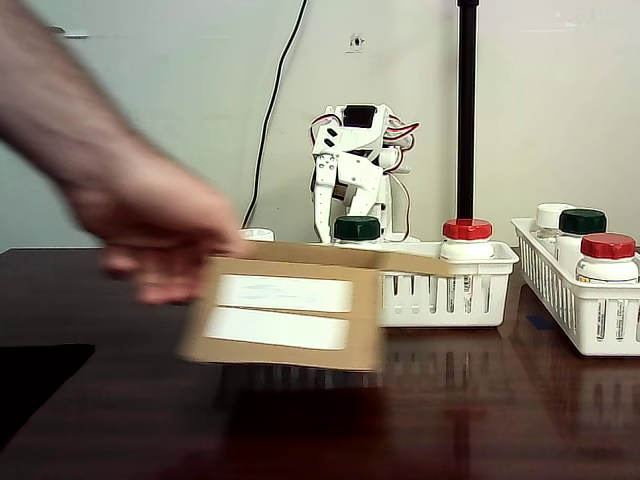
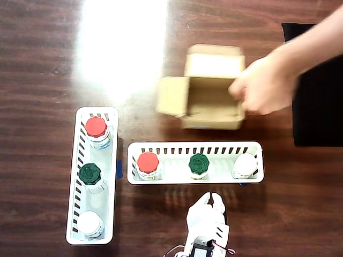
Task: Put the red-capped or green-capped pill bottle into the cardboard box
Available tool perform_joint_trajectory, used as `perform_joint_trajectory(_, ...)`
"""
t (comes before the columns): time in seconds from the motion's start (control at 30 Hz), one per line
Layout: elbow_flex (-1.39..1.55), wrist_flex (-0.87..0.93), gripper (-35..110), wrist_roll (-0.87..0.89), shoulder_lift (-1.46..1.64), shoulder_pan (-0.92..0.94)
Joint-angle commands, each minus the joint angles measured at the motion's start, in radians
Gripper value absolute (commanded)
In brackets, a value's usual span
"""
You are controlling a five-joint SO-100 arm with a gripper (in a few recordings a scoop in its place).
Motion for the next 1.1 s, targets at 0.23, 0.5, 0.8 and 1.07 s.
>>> perform_joint_trajectory(0.23, -0.005, -0.084, -2, 0.129, 0.087, 0.034)
perform_joint_trajectory(0.5, -0.005, -0.133, -2, 0.301, 0.089, 0.032)
perform_joint_trajectory(0.8, -0.064, -0.101, -2, 0.502, 0.089, 0.015)
perform_joint_trajectory(1.07, -0.219, 0.028, 32, 0.523, 0.083, -0.064)
